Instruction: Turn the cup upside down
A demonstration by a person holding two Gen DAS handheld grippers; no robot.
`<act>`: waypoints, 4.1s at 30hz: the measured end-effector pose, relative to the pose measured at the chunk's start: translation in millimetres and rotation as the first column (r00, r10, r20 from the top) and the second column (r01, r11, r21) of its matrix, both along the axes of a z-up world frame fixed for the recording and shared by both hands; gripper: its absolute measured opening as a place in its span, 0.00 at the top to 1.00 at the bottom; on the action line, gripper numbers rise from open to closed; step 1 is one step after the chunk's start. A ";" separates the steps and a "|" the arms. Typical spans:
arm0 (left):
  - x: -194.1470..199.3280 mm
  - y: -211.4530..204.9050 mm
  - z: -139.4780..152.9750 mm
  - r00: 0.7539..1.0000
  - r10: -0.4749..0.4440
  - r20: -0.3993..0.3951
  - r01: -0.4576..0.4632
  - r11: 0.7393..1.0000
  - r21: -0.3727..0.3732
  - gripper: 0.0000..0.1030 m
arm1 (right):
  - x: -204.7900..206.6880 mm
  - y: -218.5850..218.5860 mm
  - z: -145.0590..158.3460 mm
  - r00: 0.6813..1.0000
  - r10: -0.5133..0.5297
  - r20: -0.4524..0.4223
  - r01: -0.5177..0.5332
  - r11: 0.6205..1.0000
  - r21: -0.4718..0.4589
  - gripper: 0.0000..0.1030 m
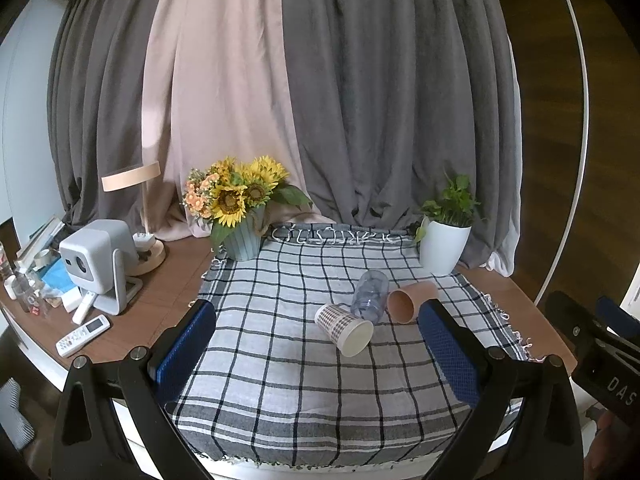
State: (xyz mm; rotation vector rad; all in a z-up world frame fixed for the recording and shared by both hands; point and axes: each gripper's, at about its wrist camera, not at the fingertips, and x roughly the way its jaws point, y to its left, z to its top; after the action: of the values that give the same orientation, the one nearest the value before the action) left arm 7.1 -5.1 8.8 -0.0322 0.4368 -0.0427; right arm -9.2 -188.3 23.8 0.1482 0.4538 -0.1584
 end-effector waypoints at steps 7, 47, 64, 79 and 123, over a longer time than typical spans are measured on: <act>2.7 0.5 0.8 1.000 -0.004 -0.003 0.004 1.000 -0.016 0.00 | 1.7 0.4 1.2 1.000 -0.003 0.000 0.003 1.000 0.002 0.10; 7.6 17.4 -3.3 0.999 -0.031 -0.029 0.030 0.999 -0.016 0.00 | 4.0 2.6 -14.4 1.000 -0.005 -0.016 0.005 1.000 0.007 0.10; 44.9 24.4 -24.1 0.992 -0.023 -0.124 0.023 1.000 0.001 0.00 | 38.8 23.2 -28.2 0.996 0.032 -0.084 -0.032 0.999 -0.001 0.10; 157.4 5.8 -53.8 0.962 0.114 -0.248 -0.114 0.993 0.014 0.00 | 175.3 -6.3 -55.5 0.959 0.220 -0.176 -0.207 0.974 0.092 0.10; 386.1 31.9 -169.1 0.770 0.026 -0.637 0.022 0.997 0.068 0.00 | 452.4 36.0 -222.1 0.577 0.136 -0.806 -0.075 0.991 0.114 0.19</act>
State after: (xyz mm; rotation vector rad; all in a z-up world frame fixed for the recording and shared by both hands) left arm 393.3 26.7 -160.3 0.0265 1.1292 -0.0122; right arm 443.2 -152.2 -198.3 0.1059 1.4114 -0.0826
